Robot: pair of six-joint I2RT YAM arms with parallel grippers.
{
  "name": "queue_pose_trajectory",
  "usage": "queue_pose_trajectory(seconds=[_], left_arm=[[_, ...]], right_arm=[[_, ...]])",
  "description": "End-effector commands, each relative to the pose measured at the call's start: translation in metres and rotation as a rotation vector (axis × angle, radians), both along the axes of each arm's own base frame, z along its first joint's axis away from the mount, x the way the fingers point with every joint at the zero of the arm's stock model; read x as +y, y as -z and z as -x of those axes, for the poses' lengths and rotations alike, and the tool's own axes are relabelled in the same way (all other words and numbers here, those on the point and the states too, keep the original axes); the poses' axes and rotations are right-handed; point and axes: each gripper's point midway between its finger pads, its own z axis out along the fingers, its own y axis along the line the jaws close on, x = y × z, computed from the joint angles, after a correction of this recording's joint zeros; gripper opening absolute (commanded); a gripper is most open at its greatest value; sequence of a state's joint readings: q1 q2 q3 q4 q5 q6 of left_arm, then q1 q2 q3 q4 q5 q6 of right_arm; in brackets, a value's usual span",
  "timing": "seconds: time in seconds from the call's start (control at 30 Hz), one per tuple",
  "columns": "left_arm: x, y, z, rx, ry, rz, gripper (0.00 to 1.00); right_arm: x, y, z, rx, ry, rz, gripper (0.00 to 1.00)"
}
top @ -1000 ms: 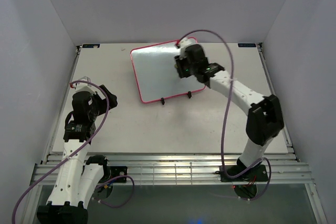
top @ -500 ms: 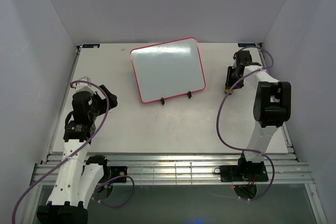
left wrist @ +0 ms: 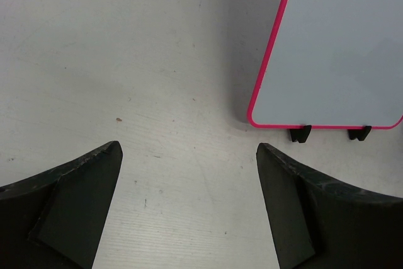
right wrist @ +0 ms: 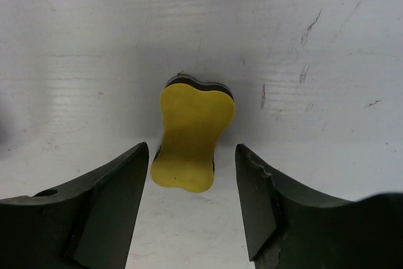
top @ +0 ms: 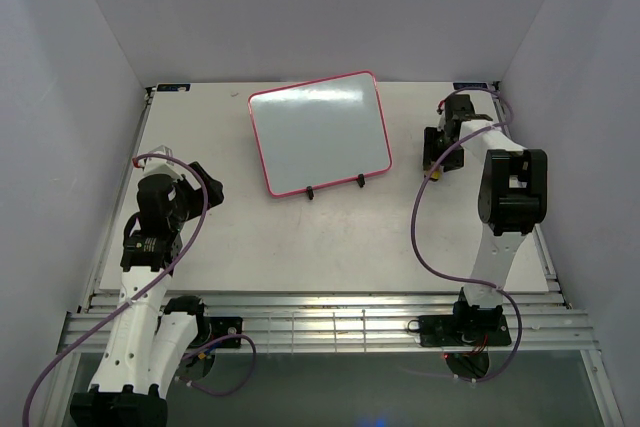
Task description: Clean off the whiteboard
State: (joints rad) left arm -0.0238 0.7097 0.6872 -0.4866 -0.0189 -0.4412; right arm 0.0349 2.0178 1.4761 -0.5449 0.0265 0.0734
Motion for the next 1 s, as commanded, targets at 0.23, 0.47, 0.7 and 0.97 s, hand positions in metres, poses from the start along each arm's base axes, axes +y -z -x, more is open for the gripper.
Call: queue_pose_trajectory(seconds=[0.23, 0.47, 0.7, 0.97], left_arm=[[-0.009, -0.045, -0.005, -0.029, 0.067, -0.010, 0.98], [-0.015, -0.134, 0.013, -0.176, 0.132, -0.075, 0.98], [-0.010, -0.163, 0.050, -0.258, 0.124, -0.145, 0.98], [0.001, -0.130, 0.064, -0.284, 0.078, -0.191, 0.98]], right_arm=[[0.024, -0.112, 0.044, -0.206, -0.032, 0.020, 0.65], [0.045, -0.188, 0.133, -0.458, -0.075, -0.024, 0.90], [0.041, -0.201, 0.192, -0.579, -0.096, -0.096, 0.90], [0.026, -0.221, 0.234, -0.648, -0.117, -0.070, 0.90]])
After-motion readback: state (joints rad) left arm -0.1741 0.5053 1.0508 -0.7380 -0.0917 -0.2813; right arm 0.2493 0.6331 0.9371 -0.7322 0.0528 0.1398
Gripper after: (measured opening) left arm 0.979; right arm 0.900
